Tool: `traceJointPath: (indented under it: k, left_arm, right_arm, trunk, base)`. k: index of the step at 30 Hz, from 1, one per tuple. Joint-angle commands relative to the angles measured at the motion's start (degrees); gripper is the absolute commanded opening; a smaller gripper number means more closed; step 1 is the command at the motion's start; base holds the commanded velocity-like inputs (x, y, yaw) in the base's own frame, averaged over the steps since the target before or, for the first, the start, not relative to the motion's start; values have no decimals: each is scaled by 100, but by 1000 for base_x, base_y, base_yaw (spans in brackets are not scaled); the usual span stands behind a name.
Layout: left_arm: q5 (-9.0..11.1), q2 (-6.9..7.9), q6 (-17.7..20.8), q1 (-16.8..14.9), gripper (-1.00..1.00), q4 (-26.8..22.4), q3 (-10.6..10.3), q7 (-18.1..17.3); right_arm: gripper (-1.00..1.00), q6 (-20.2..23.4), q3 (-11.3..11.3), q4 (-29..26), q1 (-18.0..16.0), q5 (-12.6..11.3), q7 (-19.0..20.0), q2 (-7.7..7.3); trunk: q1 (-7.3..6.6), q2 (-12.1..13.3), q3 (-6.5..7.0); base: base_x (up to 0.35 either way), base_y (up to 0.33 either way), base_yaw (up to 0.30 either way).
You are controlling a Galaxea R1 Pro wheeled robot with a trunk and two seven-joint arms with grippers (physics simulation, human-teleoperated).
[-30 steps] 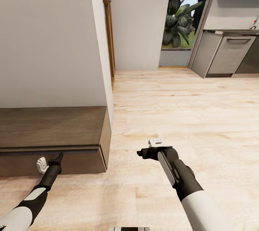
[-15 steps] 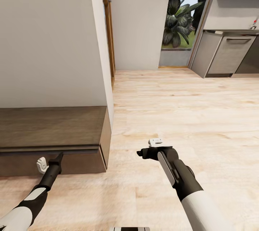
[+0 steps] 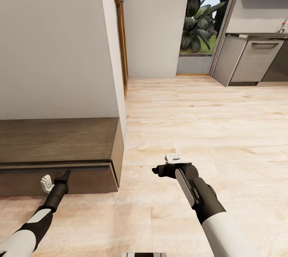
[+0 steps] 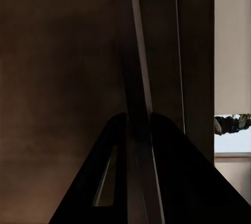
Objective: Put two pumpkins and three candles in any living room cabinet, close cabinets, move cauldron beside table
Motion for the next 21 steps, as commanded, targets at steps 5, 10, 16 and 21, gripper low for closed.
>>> traceJointPath:
  k: [5,10,16,21]
  left_arm:
    - [35,3,35,0,-100,81,20,5]
    - [35,3,35,0,-100,81,20,5]
    - [35,3,35,0,-100,81,20,5]
    - [35,3,35,0,-100,81,20,5]
  right_arm:
    - [100,24,-2,-5,-3,-2,6,3]
    - [100,23,-2,-5,-3,-2,7,2]
    - [100,25,-2,-5,-3,-2,7,3]
    - [100,24,-2,-5,-3,-2,7,2]
  trunk:
    - [0,-1,-6]
    - [0,-1,-6]
    - [0,-1,-6]
    - [0,-1,-6]
  base:
    - [-9,0,0]
    - [-51,0,0]
    - [-21,0,0]
    - [-163,0,0]
